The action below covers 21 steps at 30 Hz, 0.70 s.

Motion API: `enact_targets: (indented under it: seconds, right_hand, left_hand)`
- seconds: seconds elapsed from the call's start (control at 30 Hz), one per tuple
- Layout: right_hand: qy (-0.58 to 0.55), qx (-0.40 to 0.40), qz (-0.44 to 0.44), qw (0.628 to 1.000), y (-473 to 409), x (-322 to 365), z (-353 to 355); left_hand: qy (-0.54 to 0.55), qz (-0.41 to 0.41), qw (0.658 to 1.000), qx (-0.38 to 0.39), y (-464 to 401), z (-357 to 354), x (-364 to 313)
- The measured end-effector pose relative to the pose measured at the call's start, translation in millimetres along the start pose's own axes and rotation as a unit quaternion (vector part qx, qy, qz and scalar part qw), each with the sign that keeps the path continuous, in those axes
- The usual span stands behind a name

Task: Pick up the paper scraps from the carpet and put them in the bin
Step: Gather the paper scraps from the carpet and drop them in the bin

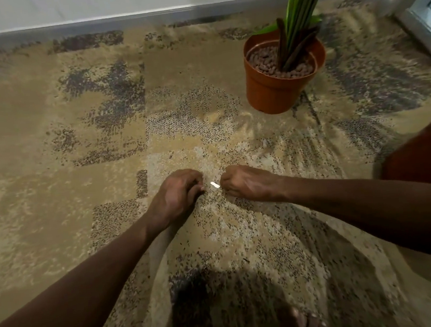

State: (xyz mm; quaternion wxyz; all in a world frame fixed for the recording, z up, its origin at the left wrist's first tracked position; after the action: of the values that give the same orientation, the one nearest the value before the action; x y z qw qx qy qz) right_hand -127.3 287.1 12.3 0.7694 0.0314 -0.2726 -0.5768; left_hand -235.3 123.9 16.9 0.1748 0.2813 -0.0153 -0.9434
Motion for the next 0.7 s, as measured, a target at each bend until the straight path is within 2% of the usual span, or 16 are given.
enact_targets:
  seconds: [0.1, 0.17, 0.27, 0.4, 0.47, 0.63, 0.7]
  right_hand:
    - [-0.099, -0.054, -0.071, 0.991, 14, -10, -1]
    - [-0.227, -0.119, -0.138, 0.957, 31, -29, 4]
    - [-0.405, -0.196, -0.247, 0.858, 67, -63, 9]
    - [-0.662, -0.225, -0.297, 0.651, 118, -90, -5]
    - [-0.733, -0.228, -0.285, 0.575, 137, -91, -12]
    - [-0.819, -0.175, -0.263, 0.479, 167, -89, -28]
    - [-0.826, -0.150, -0.270, 0.472, 170, -88, -31]
  left_hand:
    - [-0.021, -0.034, 0.999, 0.027, -25, -11, -17]
    - [-0.044, -0.045, 0.997, 0.046, -31, -20, -21]
    - [-0.056, -0.050, 0.996, 0.037, -31, -25, -19]
    - [-0.081, -0.054, 0.993, 0.067, -38, -19, -25]
    - [-0.078, -0.052, 0.992, 0.082, -47, -13, -27]
    - [-0.080, -0.010, 0.989, 0.122, -68, -16, -27]
    - [-0.025, 0.029, 0.994, 0.100, -72, -21, -31]
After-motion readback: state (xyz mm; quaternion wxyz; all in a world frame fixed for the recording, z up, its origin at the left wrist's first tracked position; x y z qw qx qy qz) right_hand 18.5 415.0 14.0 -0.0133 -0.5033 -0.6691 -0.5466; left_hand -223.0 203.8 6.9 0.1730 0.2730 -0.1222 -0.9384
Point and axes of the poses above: each hand's wrist, its own y-axis away from the middle knuckle, its own z-axis out of the back of the hand, x = y × z, the point moved 3 cm from there along -y, towards the middle knuckle, and after that the axes turned 14 degrees about x, right-handed, at the moved point
